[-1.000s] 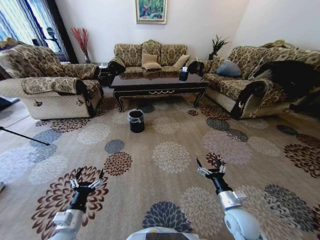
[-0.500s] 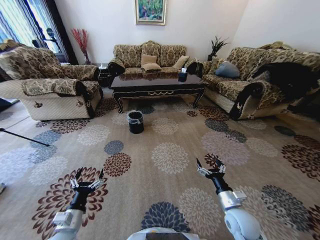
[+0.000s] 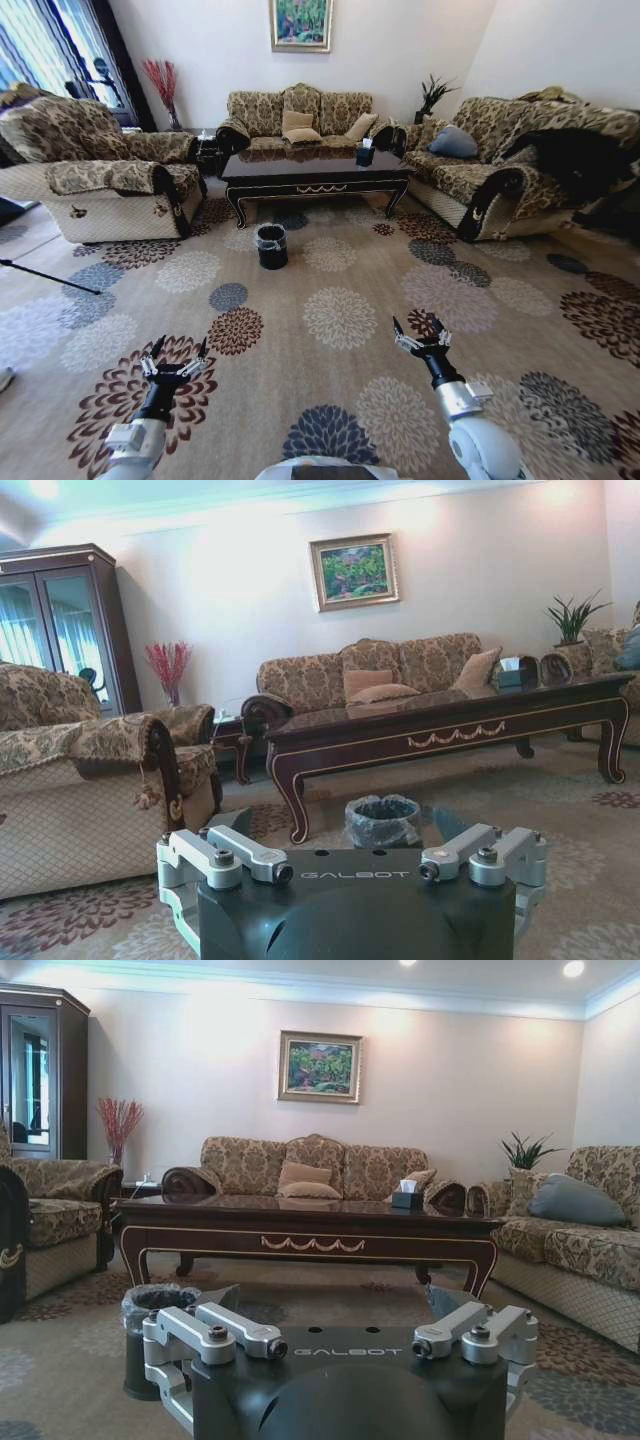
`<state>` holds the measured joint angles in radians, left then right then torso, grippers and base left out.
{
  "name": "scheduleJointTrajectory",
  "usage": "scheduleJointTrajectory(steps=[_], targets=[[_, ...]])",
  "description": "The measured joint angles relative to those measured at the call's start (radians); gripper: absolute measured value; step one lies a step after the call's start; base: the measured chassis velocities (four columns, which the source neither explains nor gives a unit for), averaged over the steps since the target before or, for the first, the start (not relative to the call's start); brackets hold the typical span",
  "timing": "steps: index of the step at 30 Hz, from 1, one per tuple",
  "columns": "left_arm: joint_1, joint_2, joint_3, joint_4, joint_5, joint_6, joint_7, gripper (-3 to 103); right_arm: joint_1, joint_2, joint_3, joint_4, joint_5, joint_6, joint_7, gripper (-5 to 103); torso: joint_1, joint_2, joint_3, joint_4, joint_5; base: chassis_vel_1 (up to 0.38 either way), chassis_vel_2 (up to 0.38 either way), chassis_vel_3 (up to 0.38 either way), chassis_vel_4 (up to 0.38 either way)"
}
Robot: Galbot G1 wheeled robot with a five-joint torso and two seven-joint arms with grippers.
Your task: Move to the front of the table and pick up the trash from the floor, then place it into the trash bin.
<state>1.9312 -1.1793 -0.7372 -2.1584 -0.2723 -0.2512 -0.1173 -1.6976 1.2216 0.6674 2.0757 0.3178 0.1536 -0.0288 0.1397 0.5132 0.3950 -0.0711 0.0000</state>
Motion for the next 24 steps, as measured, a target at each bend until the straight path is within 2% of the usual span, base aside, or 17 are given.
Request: scheduleJointTrajectory(steps=[24], targets=[[0.0,0.0,0.0,0.0,0.0,0.0,0.0,100,0.0,0.0,0.0,0.0,0.0,0.0,0.0,100,0.042,0.104,0.062,0.0,-0.0001,0.0,0.0,0.0,0.0]])
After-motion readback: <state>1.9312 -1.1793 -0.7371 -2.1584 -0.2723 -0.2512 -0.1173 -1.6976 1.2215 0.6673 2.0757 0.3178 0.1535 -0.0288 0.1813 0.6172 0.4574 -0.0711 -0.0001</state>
